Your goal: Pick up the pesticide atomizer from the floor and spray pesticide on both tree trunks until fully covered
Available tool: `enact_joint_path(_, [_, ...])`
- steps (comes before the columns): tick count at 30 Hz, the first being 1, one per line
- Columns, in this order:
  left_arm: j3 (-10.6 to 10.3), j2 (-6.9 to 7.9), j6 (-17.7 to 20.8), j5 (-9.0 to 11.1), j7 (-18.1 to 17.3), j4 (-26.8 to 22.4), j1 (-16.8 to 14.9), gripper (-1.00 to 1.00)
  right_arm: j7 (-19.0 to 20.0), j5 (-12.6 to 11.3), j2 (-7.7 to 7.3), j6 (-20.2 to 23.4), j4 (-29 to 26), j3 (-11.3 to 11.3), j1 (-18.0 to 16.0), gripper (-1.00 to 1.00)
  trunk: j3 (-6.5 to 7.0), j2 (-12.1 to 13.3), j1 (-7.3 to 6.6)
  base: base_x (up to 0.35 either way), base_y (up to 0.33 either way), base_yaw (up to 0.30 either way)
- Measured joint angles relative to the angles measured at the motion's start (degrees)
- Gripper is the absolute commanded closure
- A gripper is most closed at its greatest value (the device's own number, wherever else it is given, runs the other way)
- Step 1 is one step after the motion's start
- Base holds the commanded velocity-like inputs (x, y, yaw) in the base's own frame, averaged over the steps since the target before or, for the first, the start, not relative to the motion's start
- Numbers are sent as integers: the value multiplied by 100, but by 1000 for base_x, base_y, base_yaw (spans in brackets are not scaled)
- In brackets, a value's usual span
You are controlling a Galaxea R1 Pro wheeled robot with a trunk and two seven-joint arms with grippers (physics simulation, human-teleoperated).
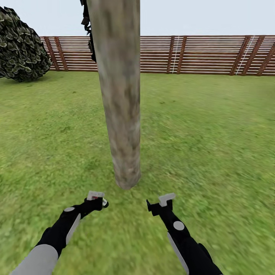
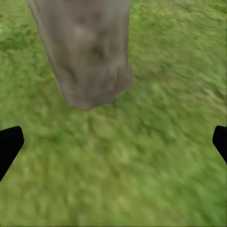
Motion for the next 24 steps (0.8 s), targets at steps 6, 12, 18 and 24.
enact_joint_path(6, [-8, 655, 22, -393, -1542, 9, -46, 100, 943, 30, -15, 148, -407, 8, -103, -100, 0, 0, 0, 0, 0, 0])
enact_joint_path(12, [2, 750, 24, -1435, -2934, 8, -87, 100, 2206, 68, -22, 643, -472, 9, -427, -100, 0, 0, 0, 0, 0, 0])
enact_joint_path(18, [9, 690, 24, -2717, -4014, -12, -138, 100, 3382, 876, -13, 757, -469, 17, -563, -100, 0, 0, 0, 0, 0, 0])
enact_joint_path(24, [7, 705, 11, -3643, -4939, -9, -228, 100, 4528, 1463, -6, 870, -469, 17, -685, -100, 0, 0, 0, 0, 0, 0])
